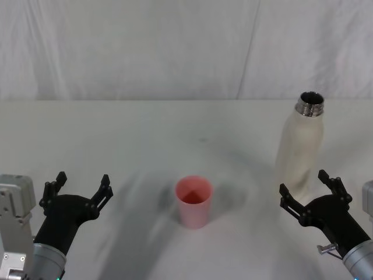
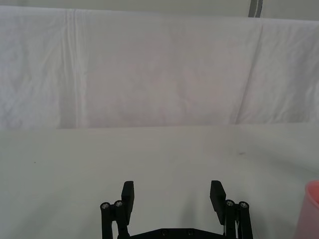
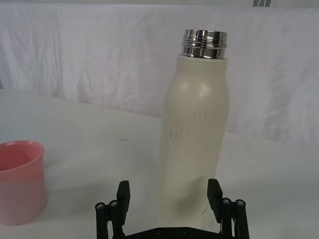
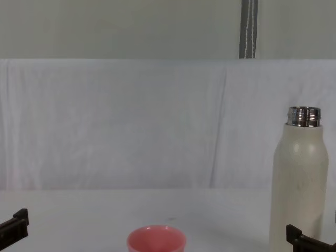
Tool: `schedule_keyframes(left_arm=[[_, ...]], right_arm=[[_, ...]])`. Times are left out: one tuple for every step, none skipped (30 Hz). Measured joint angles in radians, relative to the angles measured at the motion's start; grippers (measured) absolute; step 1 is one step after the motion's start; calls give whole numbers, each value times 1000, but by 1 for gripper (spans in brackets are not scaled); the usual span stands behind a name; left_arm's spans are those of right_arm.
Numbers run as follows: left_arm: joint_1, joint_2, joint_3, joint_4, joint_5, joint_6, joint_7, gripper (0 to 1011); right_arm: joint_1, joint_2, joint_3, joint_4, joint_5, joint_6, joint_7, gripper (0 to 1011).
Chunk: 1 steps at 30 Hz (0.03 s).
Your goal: Grasp the thermos with one hand and pour water into the cup lid.
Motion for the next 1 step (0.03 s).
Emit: schedule_keyframes(left_arm=[[0, 0, 0, 0, 0, 0, 0, 1001]], right_arm=[[0, 0, 0, 0, 0, 0, 0, 1001]])
